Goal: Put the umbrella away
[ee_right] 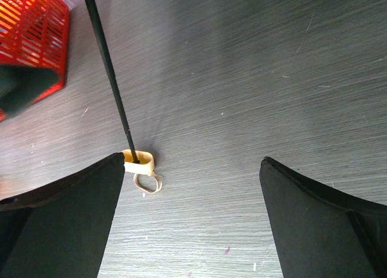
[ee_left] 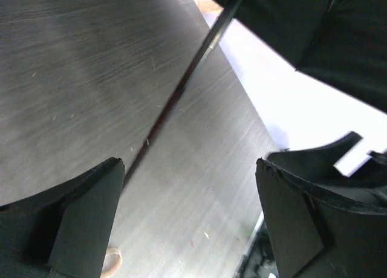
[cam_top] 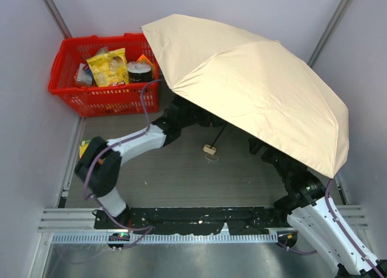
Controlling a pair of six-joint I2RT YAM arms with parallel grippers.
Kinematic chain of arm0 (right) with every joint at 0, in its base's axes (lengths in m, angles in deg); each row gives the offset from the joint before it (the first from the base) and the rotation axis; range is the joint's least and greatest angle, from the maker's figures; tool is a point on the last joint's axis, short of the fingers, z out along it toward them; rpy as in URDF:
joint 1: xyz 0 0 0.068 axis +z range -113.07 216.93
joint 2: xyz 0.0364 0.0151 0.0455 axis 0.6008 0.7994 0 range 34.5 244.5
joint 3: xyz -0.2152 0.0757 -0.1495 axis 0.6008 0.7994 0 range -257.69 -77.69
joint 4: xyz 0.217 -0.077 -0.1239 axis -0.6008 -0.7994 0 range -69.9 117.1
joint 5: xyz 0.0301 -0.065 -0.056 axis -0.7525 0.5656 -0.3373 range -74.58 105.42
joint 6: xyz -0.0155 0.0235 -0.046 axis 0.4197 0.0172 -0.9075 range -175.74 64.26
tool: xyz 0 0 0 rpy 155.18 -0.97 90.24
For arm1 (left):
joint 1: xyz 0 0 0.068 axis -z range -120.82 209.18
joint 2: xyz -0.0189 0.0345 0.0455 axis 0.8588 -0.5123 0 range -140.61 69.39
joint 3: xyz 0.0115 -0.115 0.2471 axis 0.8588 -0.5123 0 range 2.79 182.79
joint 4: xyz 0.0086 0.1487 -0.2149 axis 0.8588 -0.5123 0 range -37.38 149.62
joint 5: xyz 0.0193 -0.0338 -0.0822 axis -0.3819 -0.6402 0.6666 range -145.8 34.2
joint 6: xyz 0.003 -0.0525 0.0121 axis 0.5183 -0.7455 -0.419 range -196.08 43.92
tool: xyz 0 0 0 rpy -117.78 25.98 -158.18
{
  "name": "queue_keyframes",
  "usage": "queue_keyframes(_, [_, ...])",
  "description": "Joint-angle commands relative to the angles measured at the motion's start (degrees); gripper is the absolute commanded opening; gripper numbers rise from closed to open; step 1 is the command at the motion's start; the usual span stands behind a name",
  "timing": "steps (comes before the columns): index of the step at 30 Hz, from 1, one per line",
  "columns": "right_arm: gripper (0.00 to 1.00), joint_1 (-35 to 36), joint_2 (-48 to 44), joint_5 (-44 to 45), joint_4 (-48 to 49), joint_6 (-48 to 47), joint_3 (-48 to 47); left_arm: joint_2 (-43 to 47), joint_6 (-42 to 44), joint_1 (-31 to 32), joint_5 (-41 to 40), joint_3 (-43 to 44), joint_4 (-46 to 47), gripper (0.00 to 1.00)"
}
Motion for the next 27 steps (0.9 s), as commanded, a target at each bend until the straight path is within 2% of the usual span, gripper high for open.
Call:
queue_keyframes(1, [0.97,0.19,-1.84,-1.94,2.33,-0.04,-3.04,-14.03,6.3,0.99,6.91,10.48,6.68,0.93])
queue_keyframes(3, [0.96,0.19,-3.07,-2.73,2.24,0.05,-2.95,-19.66,7.71,1.16,7.62,15.31,7.05,0.9])
queue_keyframes(7, [0.96,0.19,-4.31,-2.82,1.19,-0.3,-3.21,-29.77,6.23,1.43,14.38,24.81,7.3,0.78])
queue_keyframes(9, [0.96,0.19,-4.57,-2.47,0.31,-0.83,-3.56,-32.86,3.16,1.87,18.07,27.28,10.02,0.63])
queue_keyframes(11, [0.95,0.1,-4.48,-1.68,-0.22,-1.18,-4.09,-33.58,0.26,2.31,20.71,27.21,14.76,0.39])
queue_keyframes(13, [0.95,0.19,-4.31,-1.15,-0.66,-1.18,-4.62,-32.0,-0.9,2.66,19.59,25.37,16.27,0.25])
queue_keyframes(16, [0.95,0.19,-3.43,-0.54,-0.75,-1.1,-5.41,-26.91,1.38,3.53,16.08,26.05,10.41,0.02])
queue_keyframes(17, [0.95,0.19,-2.91,-0.19,-0.75,-0.92,-6.02,-24.81,2.69,3.97,14.67,27.11,6.38,0.0])
queue_keyframes(21, [0.92,0.19,-0.27,-0.53,-1.09,-0.83,-9.71,-17.16,5.95,7.39,0.37,36.58,-16.63,0.0])
queue_keyframes(23, [0.91,0.19,0.7,-0.27,-2.06,-0.92,-12.6,-13.82,10.5,11.08,-8.5,40.2,-27.79,0.0])
queue_keyframes(27, [0.91,0.19,2.54,1.48,-4.52,0.3,-19.9,-8.36,13.6,19.69,-30.21,42.23,-38.11,0.0])
